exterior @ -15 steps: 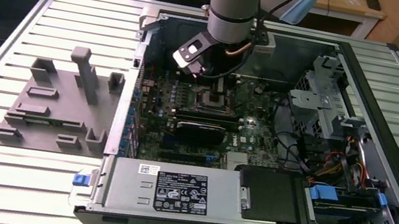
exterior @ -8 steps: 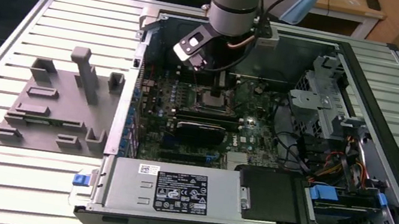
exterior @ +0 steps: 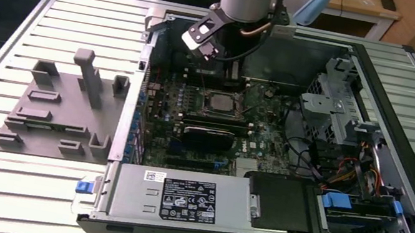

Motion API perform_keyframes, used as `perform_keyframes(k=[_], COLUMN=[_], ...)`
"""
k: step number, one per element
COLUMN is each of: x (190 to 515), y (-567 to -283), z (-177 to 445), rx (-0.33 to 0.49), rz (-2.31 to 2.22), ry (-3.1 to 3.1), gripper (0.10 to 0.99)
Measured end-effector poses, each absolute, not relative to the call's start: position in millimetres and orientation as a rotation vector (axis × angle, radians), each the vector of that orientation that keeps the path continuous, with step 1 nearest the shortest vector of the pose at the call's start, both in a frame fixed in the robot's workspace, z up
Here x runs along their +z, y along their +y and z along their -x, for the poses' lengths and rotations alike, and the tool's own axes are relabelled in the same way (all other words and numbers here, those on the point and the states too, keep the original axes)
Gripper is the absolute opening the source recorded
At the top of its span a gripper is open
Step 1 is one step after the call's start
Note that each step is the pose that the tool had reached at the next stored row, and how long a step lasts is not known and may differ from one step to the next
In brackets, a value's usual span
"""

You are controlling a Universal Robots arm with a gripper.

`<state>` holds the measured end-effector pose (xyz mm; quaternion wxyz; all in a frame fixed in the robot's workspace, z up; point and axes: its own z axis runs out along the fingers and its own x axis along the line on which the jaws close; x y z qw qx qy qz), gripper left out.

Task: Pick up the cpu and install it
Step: 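Place the cpu into insertion slot, then close the cpu cover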

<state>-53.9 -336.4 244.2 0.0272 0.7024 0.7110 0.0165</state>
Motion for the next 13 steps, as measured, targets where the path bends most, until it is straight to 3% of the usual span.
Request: perform_keyframes(k=[13], x=[247.7], y=[-336.4], z=[54.0], rx=[0.053], rz=[-2.169], ry=[2.195], gripper=[0.106])
